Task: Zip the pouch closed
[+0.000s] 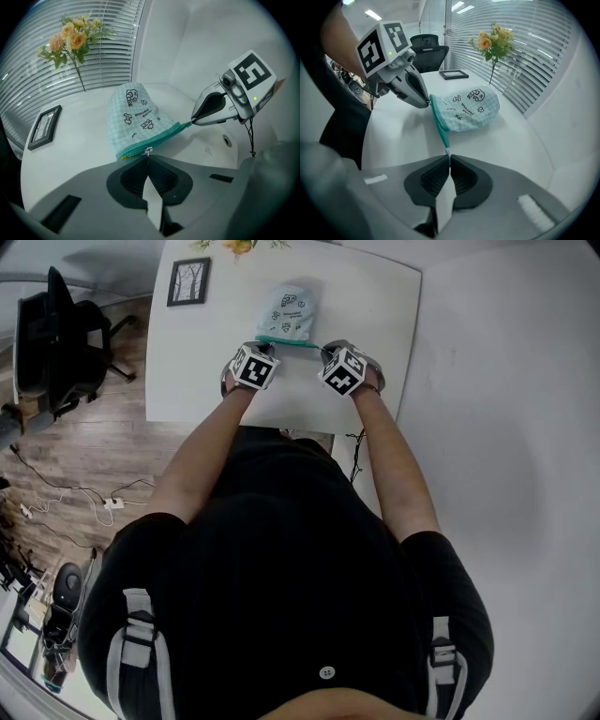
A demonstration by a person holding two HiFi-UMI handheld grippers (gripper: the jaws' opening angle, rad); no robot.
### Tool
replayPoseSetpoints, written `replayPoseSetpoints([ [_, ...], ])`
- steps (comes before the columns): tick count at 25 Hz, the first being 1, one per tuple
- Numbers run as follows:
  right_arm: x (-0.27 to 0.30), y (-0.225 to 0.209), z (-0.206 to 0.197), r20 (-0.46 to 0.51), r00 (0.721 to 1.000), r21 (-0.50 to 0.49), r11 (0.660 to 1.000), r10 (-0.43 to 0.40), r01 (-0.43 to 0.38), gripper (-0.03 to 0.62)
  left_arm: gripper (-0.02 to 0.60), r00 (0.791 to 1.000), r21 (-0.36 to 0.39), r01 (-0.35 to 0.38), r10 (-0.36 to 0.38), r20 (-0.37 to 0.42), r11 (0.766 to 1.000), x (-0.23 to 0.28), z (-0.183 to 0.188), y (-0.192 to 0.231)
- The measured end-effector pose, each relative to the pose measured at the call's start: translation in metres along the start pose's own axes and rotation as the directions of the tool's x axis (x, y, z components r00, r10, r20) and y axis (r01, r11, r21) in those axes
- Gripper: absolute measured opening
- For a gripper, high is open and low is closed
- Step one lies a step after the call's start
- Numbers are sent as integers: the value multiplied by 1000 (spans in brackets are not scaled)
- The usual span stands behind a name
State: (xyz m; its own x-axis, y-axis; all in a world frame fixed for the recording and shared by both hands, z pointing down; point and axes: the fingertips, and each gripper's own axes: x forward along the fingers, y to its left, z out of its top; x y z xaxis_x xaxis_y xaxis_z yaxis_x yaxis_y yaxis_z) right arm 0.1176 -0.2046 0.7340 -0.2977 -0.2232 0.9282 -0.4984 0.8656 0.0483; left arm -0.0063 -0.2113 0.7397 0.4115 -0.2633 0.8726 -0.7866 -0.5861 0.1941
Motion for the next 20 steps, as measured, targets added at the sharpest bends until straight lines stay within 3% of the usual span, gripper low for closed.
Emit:
replayPoseSetpoints([
  [20, -7, -6, -4, 9, 1000, 54, 999, -3, 2, 14, 8, 999, -76, -48, 46, -16, 996, -4, -12, 23],
])
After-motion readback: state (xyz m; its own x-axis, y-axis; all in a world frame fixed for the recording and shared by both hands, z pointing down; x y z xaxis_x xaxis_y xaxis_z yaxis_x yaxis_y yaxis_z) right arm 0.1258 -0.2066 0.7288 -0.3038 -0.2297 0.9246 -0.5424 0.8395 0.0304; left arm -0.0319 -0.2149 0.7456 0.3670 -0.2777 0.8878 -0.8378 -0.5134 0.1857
